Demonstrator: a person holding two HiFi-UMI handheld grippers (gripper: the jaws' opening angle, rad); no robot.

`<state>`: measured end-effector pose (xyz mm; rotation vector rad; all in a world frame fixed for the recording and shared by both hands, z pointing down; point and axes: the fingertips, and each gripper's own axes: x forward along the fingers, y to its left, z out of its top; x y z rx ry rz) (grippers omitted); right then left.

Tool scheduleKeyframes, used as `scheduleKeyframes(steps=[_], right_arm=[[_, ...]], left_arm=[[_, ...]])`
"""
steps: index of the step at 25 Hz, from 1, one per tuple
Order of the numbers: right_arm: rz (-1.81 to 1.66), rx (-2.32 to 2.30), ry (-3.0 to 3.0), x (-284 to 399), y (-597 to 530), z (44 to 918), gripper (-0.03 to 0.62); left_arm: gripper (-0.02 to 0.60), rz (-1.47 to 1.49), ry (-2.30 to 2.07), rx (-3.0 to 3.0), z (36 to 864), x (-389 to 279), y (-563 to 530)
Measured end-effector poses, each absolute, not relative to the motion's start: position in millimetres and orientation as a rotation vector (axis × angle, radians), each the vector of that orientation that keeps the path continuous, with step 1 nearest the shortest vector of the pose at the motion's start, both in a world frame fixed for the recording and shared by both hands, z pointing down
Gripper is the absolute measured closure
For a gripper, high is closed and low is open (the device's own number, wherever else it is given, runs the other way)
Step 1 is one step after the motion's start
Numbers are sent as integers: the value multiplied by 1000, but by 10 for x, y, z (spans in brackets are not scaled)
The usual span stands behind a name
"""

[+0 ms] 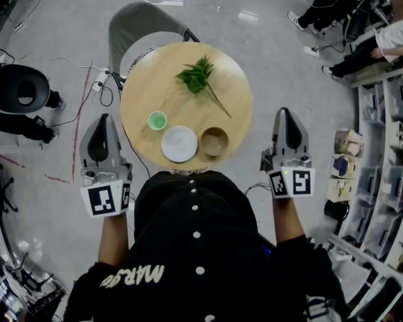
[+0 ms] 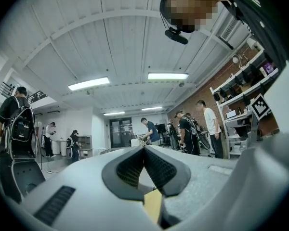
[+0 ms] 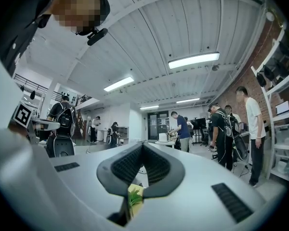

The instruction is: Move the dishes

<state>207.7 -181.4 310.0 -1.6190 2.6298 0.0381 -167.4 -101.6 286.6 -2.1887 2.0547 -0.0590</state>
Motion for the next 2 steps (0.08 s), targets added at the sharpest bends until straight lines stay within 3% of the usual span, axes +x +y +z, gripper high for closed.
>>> scheduleKeyframes(steps=[2], right_arm=[[36,-1622,2628,2080,-1789,3114,594]], left_arm=[[578,-59,2054,-2188,2868,-1673,-989]])
